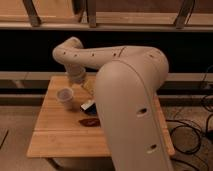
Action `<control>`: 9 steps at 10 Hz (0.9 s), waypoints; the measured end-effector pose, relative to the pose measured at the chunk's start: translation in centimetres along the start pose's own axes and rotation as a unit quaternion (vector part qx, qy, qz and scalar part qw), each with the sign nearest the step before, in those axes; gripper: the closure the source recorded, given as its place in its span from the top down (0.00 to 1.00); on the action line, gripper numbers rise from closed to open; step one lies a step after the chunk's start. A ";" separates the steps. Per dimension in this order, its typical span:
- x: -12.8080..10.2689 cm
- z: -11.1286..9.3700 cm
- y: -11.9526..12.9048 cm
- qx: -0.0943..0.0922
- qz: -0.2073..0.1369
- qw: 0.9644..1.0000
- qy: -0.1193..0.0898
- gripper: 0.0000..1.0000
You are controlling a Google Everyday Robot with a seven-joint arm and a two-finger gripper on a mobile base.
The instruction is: Place the ceramic cup in the ceramic bowl
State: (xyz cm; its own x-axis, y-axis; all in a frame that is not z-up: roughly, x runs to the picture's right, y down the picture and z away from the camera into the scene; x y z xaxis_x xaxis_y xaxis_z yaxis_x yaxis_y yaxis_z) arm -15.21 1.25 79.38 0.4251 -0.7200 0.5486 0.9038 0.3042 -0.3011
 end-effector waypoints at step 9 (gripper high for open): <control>-1.6 4.1 -3.0 -0.030 -0.059 0.996 -0.061 0.80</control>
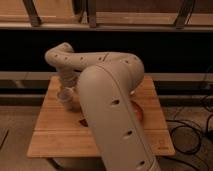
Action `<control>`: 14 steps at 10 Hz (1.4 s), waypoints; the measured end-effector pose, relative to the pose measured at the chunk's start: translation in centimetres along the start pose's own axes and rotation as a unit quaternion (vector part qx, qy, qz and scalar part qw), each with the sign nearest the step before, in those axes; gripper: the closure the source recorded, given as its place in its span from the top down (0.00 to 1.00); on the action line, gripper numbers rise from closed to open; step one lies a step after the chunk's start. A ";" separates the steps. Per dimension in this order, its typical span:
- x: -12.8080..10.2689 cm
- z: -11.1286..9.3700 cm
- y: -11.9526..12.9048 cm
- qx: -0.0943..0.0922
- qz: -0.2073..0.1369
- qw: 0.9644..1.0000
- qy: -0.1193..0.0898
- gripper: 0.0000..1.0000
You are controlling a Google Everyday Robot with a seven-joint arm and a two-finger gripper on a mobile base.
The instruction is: Place the ceramic cup in the ceramic bowl
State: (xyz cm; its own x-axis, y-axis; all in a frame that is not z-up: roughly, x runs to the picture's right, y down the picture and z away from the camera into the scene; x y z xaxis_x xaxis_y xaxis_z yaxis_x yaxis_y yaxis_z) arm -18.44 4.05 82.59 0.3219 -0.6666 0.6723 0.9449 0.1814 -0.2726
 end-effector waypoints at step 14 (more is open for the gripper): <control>3.5 0.2 -3.1 0.021 0.003 1.000 0.013 0.00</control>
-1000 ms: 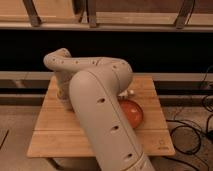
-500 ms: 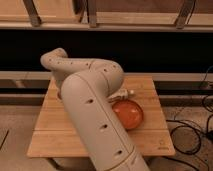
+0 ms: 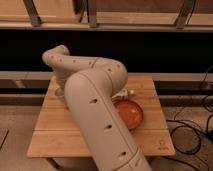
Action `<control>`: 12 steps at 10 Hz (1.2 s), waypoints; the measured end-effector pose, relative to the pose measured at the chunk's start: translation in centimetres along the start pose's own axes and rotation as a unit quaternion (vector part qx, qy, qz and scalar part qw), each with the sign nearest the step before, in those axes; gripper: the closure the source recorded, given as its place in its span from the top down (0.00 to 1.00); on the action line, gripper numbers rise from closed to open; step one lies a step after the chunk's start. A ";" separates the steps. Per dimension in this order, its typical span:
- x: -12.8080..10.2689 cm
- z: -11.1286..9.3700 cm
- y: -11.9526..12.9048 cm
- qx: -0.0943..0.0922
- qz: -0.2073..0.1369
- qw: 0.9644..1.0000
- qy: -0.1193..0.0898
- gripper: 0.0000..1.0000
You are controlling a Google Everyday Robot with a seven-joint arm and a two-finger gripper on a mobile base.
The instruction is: Place the ceramic cup in the ceramic bowl
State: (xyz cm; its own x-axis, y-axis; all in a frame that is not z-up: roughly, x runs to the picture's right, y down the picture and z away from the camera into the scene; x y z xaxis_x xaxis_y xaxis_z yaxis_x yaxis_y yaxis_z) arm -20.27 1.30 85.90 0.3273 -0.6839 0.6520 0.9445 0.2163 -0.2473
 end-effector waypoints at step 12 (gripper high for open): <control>-1.4 -9.1 28.7 0.082 0.271 0.952 0.116 0.00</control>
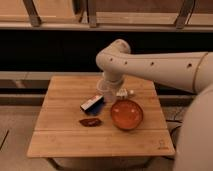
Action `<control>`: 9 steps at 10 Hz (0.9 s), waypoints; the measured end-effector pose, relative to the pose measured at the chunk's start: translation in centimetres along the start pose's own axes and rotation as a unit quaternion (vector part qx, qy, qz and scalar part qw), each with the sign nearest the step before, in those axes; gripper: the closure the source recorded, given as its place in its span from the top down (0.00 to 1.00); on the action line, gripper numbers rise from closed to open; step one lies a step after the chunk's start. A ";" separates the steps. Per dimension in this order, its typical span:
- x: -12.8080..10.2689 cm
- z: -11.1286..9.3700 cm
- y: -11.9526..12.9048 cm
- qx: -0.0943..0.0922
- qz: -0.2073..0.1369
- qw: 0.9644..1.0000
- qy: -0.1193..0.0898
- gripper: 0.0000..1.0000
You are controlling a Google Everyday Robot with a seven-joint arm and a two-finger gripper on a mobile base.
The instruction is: Place the ceramic cup in the ceramic bowl
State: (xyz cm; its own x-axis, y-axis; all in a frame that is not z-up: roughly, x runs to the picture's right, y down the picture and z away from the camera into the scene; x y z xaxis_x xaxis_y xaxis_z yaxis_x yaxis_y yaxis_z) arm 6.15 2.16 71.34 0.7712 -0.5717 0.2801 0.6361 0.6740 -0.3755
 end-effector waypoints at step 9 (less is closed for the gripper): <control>1.7 3.2 3.5 -0.065 0.040 0.997 0.014 0.00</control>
State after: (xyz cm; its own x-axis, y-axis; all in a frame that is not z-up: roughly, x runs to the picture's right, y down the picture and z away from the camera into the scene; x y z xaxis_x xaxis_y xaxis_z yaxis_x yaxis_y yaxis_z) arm 9.80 5.07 73.35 0.8171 -0.5325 0.2210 0.5627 0.6531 -0.5068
